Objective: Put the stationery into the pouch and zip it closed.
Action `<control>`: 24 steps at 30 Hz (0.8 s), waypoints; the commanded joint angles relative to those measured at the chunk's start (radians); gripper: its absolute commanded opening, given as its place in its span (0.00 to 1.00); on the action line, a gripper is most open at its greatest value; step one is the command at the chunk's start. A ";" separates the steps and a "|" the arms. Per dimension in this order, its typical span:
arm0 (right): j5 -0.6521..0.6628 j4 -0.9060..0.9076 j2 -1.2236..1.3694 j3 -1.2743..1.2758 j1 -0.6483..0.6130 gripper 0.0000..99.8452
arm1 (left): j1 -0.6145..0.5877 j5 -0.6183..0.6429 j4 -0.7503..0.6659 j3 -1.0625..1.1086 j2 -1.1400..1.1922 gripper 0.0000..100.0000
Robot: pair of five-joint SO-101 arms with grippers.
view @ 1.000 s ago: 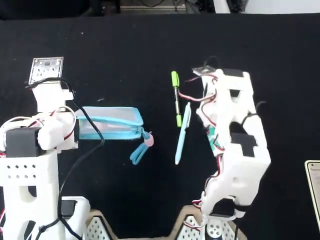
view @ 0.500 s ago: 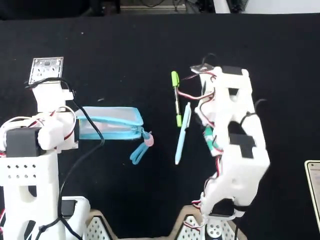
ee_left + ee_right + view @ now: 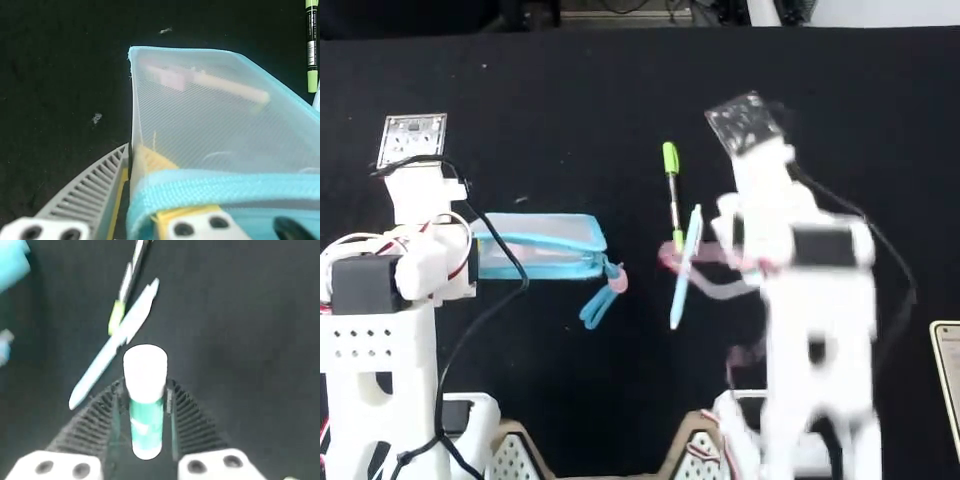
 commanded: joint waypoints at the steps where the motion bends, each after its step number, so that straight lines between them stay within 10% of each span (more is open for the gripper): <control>1: -0.137 -0.008 -0.286 -0.002 -0.144 0.01 | -0.010 0.000 -0.009 -0.016 -0.014 0.03; 17: -0.318 -0.712 -0.555 0.306 -0.787 0.01 | -0.010 0.000 -0.008 -0.016 -0.014 0.03; 24: -0.316 -0.934 -0.556 0.490 -0.850 0.01 | -0.010 0.000 -0.008 -0.016 -0.014 0.03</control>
